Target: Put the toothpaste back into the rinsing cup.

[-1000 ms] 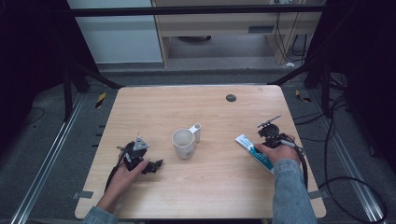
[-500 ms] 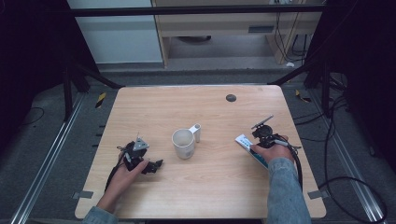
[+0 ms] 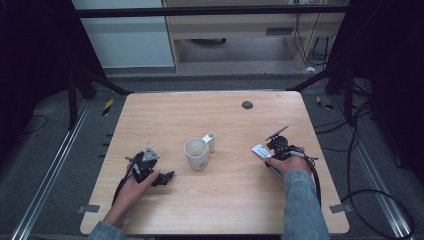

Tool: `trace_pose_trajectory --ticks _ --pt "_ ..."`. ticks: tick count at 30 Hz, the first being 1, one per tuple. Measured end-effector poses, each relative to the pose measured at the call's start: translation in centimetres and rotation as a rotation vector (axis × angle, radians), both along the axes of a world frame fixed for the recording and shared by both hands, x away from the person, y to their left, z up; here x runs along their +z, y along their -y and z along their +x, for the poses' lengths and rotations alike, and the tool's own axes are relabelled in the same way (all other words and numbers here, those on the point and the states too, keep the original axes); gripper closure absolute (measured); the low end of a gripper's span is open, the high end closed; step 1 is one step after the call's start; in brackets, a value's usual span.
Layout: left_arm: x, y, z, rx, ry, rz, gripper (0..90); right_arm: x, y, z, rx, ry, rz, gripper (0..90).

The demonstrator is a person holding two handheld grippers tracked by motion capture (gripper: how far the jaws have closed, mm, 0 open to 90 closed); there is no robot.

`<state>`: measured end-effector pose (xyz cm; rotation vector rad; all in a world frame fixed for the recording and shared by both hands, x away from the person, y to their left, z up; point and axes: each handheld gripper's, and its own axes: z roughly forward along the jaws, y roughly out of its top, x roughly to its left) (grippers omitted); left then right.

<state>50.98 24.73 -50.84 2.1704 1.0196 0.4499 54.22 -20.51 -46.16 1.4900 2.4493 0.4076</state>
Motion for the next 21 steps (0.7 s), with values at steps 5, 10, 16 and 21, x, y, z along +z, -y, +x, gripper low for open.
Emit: trace_pose_trajectory --ticks 5,10,16,21 --pt "0.0 0.0 -0.01 0.001 0.001 0.001 0.0 -0.23 0.1 0.11 0.003 -0.007 0.006 47.4" --pt "0.0 0.0 0.0 0.0 0.0 0.0 0.0 -0.37 0.04 0.29 0.007 -0.012 0.009 49.7" --pt "0.0 0.0 -0.01 0.001 0.001 0.001 0.0 -0.53 -0.04 0.54 0.014 -0.014 0.013 51.5" --pt "0.0 -0.01 -0.01 -0.001 0.0 0.0 0.0 -0.58 -0.17 0.66 0.012 -0.021 0.017 53.1"
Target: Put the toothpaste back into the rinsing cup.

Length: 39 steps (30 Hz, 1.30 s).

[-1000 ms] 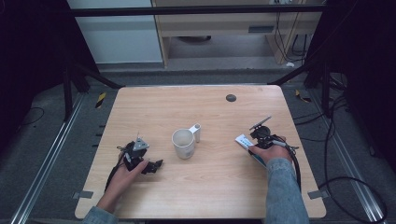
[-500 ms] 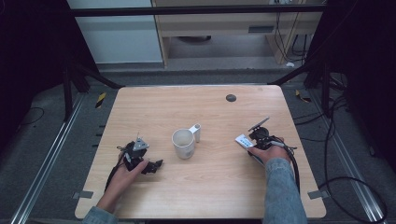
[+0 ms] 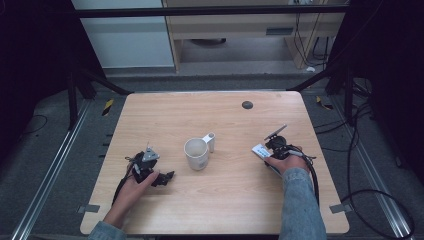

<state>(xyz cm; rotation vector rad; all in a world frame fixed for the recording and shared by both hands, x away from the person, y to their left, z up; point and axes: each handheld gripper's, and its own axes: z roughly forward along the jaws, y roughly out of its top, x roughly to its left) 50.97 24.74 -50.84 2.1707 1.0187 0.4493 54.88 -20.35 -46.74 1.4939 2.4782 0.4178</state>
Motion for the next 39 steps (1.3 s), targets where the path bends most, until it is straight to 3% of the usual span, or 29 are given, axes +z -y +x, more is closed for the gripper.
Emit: trace_pose_trajectory --ticks 19,39 --pt "0.0 0.0 0.0 0.0 0.0 0.0 0.0 -0.23 0.15 0.36 0.005 -0.019 0.011 54.1" --pt "0.0 -0.01 -0.01 -0.001 0.0 0.0 0.0 0.03 -0.55 0.45 0.023 -0.042 -0.038 63.7"
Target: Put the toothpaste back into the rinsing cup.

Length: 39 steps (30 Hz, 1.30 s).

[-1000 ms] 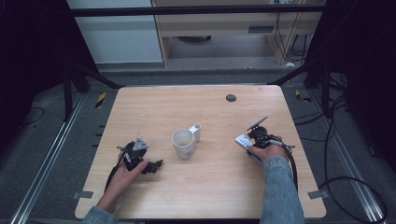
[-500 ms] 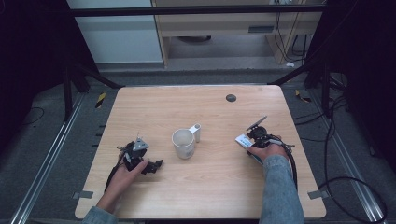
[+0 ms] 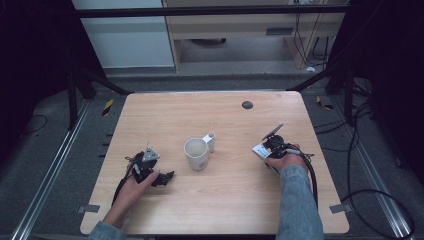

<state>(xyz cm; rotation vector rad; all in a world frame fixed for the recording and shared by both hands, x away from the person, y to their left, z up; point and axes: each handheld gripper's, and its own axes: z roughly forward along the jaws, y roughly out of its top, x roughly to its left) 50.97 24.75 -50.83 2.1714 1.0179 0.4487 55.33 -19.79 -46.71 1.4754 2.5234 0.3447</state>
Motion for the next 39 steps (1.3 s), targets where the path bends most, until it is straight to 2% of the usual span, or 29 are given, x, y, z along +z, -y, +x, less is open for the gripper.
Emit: trace_pose_trajectory --ticks 7,12,23,29,34,35,39 --pt "0.0 0.0 0.0 0.0 0.0 0.0 0.0 0.2 -0.1 0.0 -0.006 -0.001 -0.009 68.7" --pt "0.0 0.0 0.0 0.0 0.0 0.0 0.0 0.6 -0.2 -0.1 -0.017 -0.003 -0.007 75.4" --pt "0.0 0.0 0.0 0.0 0.0 0.0 0.0 0.9 0.1 -0.2 -0.054 0.004 -0.008 78.2" --pt "0.0 0.0 0.0 0.0 0.0 0.0 0.0 2.3 0.9 -0.6 -0.082 0.039 0.039 78.4" --pt "0.0 0.0 0.0 0.0 0.0 0.0 0.0 3.4 1.3 -0.9 -0.089 0.063 0.048 78.4" --pt "0.0 0.0 0.0 0.0 0.0 0.0 0.0 4.0 1.4 -1.2 -0.094 0.08 0.067 78.5" --pt "0.0 0.0 0.0 0.0 0.0 0.0 0.0 4.8 1.5 -1.5 -0.098 0.109 0.095 78.4"
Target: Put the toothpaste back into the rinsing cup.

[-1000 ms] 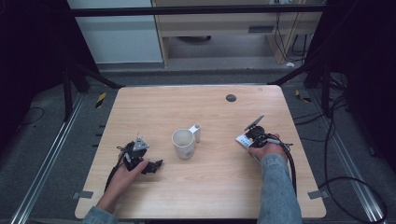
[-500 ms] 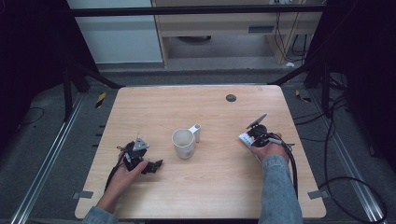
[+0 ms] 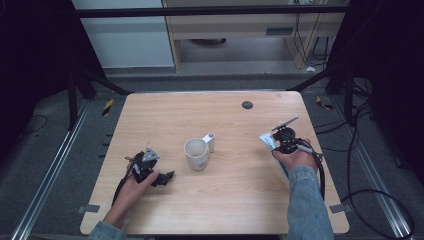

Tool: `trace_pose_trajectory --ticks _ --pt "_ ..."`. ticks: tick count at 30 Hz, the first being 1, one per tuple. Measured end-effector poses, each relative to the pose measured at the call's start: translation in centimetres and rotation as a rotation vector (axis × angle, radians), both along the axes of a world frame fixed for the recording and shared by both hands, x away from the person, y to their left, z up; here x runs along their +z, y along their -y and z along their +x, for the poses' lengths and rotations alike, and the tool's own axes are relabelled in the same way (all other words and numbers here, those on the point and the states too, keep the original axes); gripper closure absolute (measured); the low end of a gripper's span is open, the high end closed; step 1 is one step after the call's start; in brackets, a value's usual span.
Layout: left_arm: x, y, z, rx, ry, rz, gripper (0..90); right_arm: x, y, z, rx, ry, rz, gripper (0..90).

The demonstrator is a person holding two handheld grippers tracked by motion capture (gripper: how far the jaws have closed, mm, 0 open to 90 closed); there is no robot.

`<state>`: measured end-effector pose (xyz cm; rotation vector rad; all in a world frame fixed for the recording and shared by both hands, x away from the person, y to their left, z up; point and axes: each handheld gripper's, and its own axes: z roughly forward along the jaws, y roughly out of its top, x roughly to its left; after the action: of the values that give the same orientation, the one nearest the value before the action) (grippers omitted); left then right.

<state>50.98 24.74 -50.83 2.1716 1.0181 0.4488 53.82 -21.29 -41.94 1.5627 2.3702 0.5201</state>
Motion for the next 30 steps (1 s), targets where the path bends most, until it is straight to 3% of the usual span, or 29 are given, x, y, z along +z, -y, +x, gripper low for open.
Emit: trace_pose_trajectory --ticks 1,6,7,20,25,26,30 --pt "0.0 0.0 0.0 0.0 0.0 0.0 0.0 0.5 -0.1 -0.2 -0.008 0.026 0.028 78.4" --pt "0.0 0.0 0.0 0.002 0.0 0.001 0.0 1.1 -0.7 -0.5 0.002 0.062 0.047 78.4" --pt "0.0 0.1 0.1 0.006 0.0 -0.002 0.0 1.5 -1.1 -0.7 0.013 0.093 0.067 78.4" --pt "0.0 0.4 0.2 0.032 0.003 -0.002 0.0 3.1 -4.4 -2.3 0.078 0.296 0.195 78.4" --pt "0.0 0.2 0.3 0.017 0.0 -0.002 0.0 3.4 -5.5 -2.8 0.094 0.338 0.233 78.4" --pt "0.0 0.3 0.3 0.016 0.002 0.001 0.0 3.7 -6.1 -3.0 0.098 0.366 0.266 78.4" --pt "0.0 0.3 0.3 0.023 0.001 -0.002 0.0 4.2 -7.0 -3.3 0.105 0.389 0.304 78.4"
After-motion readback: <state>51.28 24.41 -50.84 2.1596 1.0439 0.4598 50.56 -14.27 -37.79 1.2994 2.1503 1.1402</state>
